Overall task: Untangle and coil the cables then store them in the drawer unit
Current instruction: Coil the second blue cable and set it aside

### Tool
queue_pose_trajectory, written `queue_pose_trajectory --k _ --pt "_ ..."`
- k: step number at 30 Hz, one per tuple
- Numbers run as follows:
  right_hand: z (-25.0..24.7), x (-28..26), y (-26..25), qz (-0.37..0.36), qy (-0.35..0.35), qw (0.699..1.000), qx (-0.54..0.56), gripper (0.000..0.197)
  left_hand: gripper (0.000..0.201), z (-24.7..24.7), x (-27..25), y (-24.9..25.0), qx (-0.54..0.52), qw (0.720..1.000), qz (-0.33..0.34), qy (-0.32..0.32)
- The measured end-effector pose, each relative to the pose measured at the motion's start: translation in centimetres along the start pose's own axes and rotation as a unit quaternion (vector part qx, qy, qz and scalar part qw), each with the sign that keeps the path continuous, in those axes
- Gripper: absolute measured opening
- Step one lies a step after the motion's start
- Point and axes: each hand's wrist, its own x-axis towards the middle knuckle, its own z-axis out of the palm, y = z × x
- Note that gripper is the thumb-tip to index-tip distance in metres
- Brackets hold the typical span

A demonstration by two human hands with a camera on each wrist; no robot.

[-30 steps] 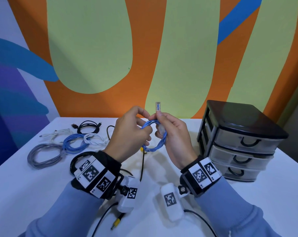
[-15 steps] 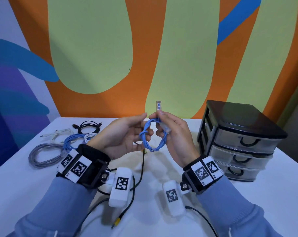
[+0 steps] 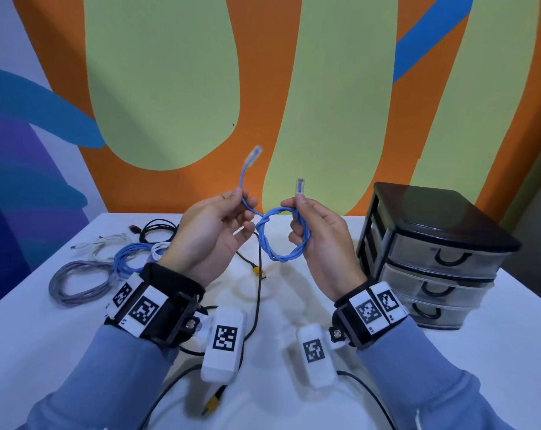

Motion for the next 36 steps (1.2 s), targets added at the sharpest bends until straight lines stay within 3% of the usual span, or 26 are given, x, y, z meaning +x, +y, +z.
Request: queue_pose_trajectory --k 9,17,22,27,33,36 --pt "-1.3 0.5 0.2 0.003 0.072 0.996 -0.042 0.023 0.011 0.0 -1.1 0.7 0.129 0.987 0.037 -0.09" --pt "-1.2 -0.2 0.1 -0.028 0.038 0.996 -0.073 0.015 0.004 0.1 -1.7 -0.2 0.256 0.949 0.017 -0.181" --pt "-0.6 -0.8 -0.1 -0.049 0.013 0.992 -0.112 0.013 0.017 0.1 -1.4 -0.9 0.286 0.946 0.046 -0.143" --pt "-0.8 -0.8 0.3 -0.022 -0.012 0.998 -0.06 0.025 0.031 0.5 -1.2 -1.3 0.298 0.948 0.074 -0.088" --pt "-0.7 -0.8 -0.5 0.074 -0.074 0.994 0.028 0.026 0.06 0.2 -1.1 -0.5 0.305 0.944 0.033 -0.121" --pt "-1.1 -0.8 -1.0 0.105 -0.102 0.989 -0.003 0.031 0.046 0.2 -1.1 -0.4 0.349 0.928 0.062 -0.116"
